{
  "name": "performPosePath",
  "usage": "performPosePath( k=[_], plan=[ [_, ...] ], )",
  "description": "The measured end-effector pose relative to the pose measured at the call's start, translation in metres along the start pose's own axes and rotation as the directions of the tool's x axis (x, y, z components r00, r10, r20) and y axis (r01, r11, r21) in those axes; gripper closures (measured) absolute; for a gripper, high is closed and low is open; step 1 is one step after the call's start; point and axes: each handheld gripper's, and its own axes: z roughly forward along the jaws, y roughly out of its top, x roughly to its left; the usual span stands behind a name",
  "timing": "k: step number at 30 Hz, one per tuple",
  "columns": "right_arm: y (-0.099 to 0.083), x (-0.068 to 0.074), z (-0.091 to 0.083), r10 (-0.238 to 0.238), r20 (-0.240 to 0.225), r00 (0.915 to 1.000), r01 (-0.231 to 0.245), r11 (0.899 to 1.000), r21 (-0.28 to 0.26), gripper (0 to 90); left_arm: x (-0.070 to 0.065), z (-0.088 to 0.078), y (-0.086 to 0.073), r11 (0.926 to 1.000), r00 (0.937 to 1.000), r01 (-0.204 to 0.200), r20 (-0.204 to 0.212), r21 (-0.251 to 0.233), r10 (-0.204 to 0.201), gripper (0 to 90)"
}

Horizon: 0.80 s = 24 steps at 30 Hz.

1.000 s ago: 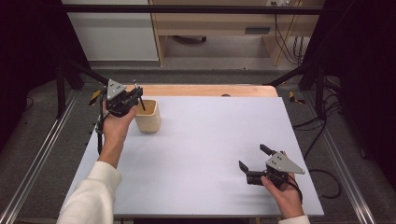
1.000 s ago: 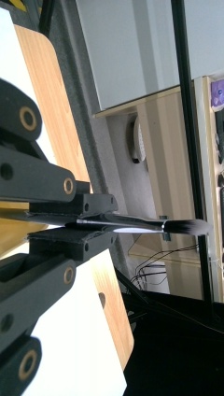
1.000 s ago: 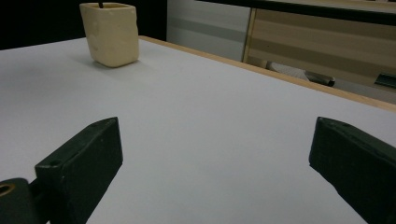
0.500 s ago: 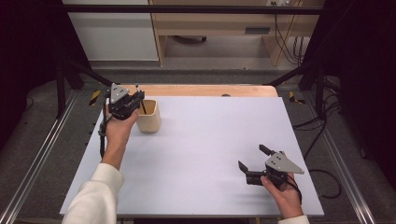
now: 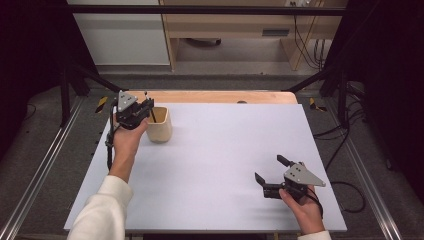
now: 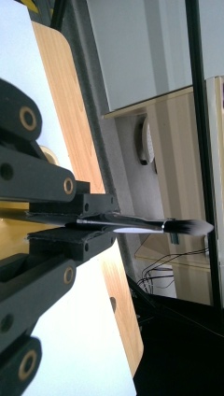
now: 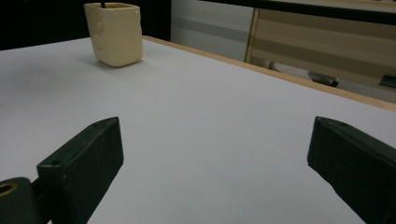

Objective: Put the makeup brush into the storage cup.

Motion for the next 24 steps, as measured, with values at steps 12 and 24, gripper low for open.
performPosePath(
  k=[12,24],
  plan=[
    [0.001,-0.003,-0.002,0.007,0.003,1.0000,-0.007,1.000,-0.012,3.7,0.002,-0.004,-0.005,0.9999,1.0000,0.008,0.001,0.010,-0.008,83.2],
    [0.000,-0.005,-0.003,0.019,0.005,0.9998,-0.019,1.000,-0.015,4.4,0.000,-0.004,-0.011,0.9996,0.9998,0.019,0.005,0.018,-0.020,73.2]
  ],
)
